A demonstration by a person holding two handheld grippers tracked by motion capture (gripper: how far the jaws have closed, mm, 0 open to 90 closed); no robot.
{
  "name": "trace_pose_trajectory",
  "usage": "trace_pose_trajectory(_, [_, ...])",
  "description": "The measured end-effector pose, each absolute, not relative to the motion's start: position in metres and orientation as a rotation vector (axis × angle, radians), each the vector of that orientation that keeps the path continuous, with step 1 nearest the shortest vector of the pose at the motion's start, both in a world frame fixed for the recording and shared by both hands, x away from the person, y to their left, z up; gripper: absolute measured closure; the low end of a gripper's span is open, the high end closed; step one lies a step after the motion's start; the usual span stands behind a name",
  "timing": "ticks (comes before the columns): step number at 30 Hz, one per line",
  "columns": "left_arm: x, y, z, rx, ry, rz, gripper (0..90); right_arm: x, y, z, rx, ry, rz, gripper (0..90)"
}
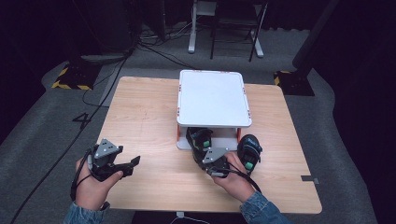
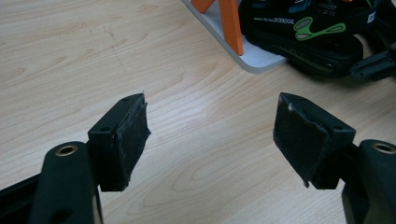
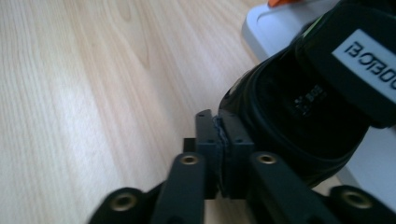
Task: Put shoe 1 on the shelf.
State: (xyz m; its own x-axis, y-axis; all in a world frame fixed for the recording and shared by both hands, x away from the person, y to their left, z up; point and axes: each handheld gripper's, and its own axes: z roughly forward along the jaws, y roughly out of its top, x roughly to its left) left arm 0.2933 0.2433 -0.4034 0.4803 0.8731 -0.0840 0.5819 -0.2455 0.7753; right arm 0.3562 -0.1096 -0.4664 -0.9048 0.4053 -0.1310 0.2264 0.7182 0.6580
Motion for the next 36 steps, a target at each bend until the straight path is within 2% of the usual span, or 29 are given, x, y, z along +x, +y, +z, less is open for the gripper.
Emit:
trace_pose_trajectory(15, [0.293,0.248,-0.403,1.947,1.205,0.472,26.8,0.401,-0.087,-0.485,0.618,2.508,1.076,89.5])
trace_pose_trajectory(19, [0.293,0.25,-0.402,1.941,1.205,0.481,26.8,0.403,-0.086,-0.488,0.623,2.494,1.077,82.3])
trace_pose_trajectory(25, [0.294,0.249,-0.404,1.942,1.206,0.472,26.8,0.385,-0.098,-0.473,0.598,2.457,1.075,85.6])
trace_pose_trajectory(31, [0.293,0.248,-0.402,1.939,1.204,0.477,26.8,0.403,-0.097,-0.476,0.634,2.415,1.041,89.6])
trace_pose_trajectory(36, [0.294,0.25,-0.404,1.942,1.213,0.473,26.8,0.415,-0.094,-0.477,0.647,2.375,1.009,89.5])
